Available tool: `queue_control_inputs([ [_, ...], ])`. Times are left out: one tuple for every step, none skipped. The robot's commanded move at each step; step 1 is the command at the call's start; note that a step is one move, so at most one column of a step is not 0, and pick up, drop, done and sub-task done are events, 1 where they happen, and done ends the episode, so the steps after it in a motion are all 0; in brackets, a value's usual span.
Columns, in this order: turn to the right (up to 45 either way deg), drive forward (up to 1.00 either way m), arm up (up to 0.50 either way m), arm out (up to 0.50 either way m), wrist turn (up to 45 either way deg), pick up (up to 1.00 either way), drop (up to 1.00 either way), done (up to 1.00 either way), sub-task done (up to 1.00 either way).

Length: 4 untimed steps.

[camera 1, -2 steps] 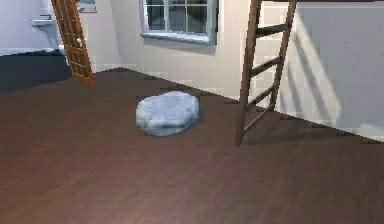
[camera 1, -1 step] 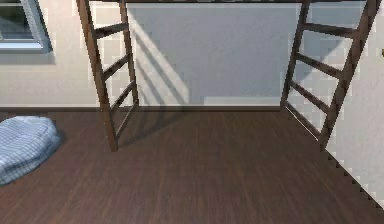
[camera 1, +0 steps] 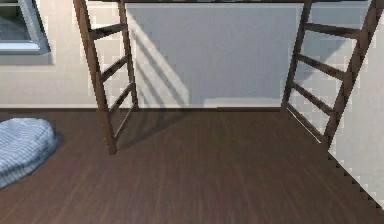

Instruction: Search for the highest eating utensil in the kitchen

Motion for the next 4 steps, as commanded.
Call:
queue_control_inputs([
  [-45.0, 0.0, 0.0, 0.0, 0.0, 0.0, 0.0, 0.0, 0.0],
  [-30.0, 0.0, 0.0, 0.0, 0.0, 0.0, 0.0, 0.0, 0.0],
  [0.0, 1.0, 0.0, 0.0, 0.0, 0.0, 0.0, 0.0, 0.0],
  [0.0, 1.0, 0.0, 0.0, 0.0, 0.0, 0.0, 0.0, 0.0],
])
